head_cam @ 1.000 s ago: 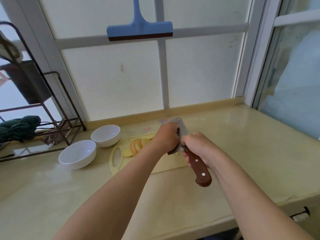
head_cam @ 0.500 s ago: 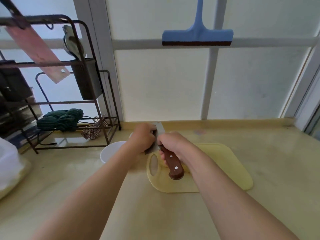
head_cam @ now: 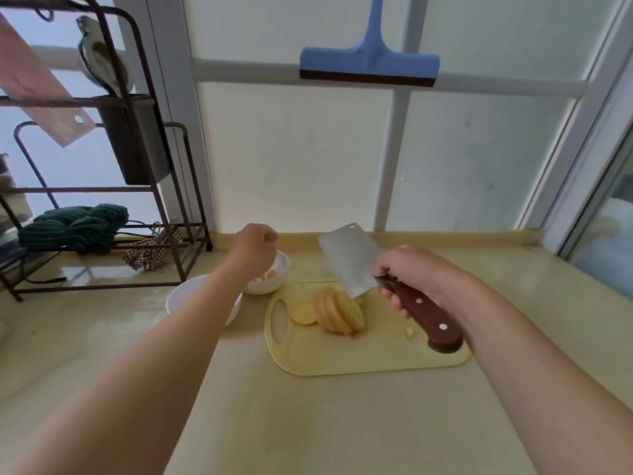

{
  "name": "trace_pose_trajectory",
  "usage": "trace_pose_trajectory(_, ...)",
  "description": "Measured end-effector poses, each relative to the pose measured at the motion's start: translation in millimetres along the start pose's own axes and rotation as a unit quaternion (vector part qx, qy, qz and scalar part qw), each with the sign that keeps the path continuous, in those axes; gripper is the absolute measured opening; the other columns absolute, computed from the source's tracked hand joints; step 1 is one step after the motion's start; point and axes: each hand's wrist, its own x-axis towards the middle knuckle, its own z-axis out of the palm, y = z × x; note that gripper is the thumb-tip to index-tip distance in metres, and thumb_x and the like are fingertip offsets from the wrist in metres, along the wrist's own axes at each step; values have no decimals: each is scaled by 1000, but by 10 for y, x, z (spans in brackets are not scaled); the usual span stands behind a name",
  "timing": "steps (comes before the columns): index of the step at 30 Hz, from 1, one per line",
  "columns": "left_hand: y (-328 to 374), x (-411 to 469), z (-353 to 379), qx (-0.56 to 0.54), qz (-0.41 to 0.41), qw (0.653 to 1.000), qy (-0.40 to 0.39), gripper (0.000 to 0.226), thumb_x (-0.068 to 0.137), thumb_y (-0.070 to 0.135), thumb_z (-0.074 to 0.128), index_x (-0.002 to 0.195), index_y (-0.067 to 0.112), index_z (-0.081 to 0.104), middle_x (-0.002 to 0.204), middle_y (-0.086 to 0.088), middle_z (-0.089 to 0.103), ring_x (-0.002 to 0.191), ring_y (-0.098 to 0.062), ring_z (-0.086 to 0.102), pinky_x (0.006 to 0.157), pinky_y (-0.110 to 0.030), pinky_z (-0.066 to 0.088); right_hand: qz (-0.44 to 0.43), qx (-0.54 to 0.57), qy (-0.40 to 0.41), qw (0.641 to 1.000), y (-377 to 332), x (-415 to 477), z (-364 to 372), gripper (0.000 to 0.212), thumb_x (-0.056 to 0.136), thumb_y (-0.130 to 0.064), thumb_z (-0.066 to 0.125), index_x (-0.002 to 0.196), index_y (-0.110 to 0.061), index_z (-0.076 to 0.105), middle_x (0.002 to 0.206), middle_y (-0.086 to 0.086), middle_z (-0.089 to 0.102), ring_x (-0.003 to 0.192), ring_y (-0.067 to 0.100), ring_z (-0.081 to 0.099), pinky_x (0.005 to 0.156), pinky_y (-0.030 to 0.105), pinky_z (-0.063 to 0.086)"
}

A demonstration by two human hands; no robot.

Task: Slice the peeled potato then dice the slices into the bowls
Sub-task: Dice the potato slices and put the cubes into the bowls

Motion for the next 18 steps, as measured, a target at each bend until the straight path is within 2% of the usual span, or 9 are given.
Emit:
trace_pose_trajectory(4, 413, -429, 203, -52, 90, 995, 0, 25, 95, 8, 47, 105, 19, 66, 103, 1, 69, 100, -19, 64, 88, -32, 52, 13, 4, 51, 999, 381, -118, -290, 16, 87, -8, 53, 71, -6, 55, 55, 10, 53, 39, 20, 48, 43, 26, 45)
trace_pose_trajectory(7, 822, -966, 615, -95, 155, 980, -80, 27, 94, 8, 46, 107, 17, 68, 97, 2, 70, 92, -18, 66, 82, -31, 53, 41, 18, 85, 995, 741, -202, -427, 13, 87, -8, 53, 75, -5, 55, 57, 11, 53, 40, 22, 49, 46, 28, 45)
trace_pose_trajectory(9, 945, -1232, 915, -67, 157, 977, -131, 30, 95, 8, 42, 108, 13, 68, 100, -2, 69, 91, -17, 63, 82, -31, 51, 58, 33, 105, 992, 965, -275, -471, 13, 89, -7, 52, 76, -6, 53, 58, 11, 51, 40, 21, 48, 46, 27, 44)
trace_pose_trajectory(11, 915, -1337, 1131, 11, 162, 974, -155, 26, 92, 4, 41, 89, 7, 66, 91, -8, 68, 82, -19, 55, 76, -33, 48, 72, 51, 115, 989, 1147, -357, -482, 11, 90, -5, 50, 79, -6, 52, 60, 12, 50, 39, 21, 46, 45, 25, 43)
trace_pose_trajectory(13, 868, -1384, 1257, 87, 160, 967, -176, 22, 85, -1, 42, 68, 7, 53, 71, -10, 56, 76, -30, 51, 64, -36, 39, 80, 57, 124, 987, 1316, -443, -517, 9, 90, -4, 50, 82, -5, 52, 62, 13, 52, 39, 21, 47, 42, 24, 43)
trace_pose_trajectory(14, 837, -1398, 1309, 112, 162, 963, -185, 20, 85, 0, 43, 70, 5, 55, 72, -13, 56, 82, -35, 55, 65, -37, 38, 81, 56, 127, 987, 1382, -467, -529, 10, 90, -4, 50, 81, -4, 52, 62, 14, 52, 39, 21, 48, 41, 24, 43)
trace_pose_trajectory(16, 779, -1405, 1399, 134, 164, 959, -187, 20, 89, 6, 47, 92, 0, 65, 93, -19, 65, 97, -35, 59, 75, -36, 42, 80, 55, 129, 987, 1464, -488, -528, 11, 90, -2, 49, 79, -4, 52, 62, 14, 52, 39, 22, 49, 41, 24, 44)
trace_pose_trajectory(17, 756, -1398, 1440, 139, 166, 959, -183, 20, 90, 9, 48, 94, 1, 67, 97, -18, 67, 97, -34, 60, 76, -34, 42, 78, 54, 126, 987, 1478, -485, -518, 11, 90, -2, 49, 79, -4, 52, 63, 14, 52, 39, 22, 50, 41, 25, 45)
trace_pose_trajectory(18, 736, -1390, 1478, 143, 172, 958, -179, 19, 90, 10, 49, 87, 4, 67, 93, -17, 67, 92, -33, 60, 72, -33, 41, 77, 50, 121, 988, 1479, -476, -500, 10, 90, -3, 48, 80, -4, 51, 63, 14, 52, 39, 22, 50, 41, 25, 45)
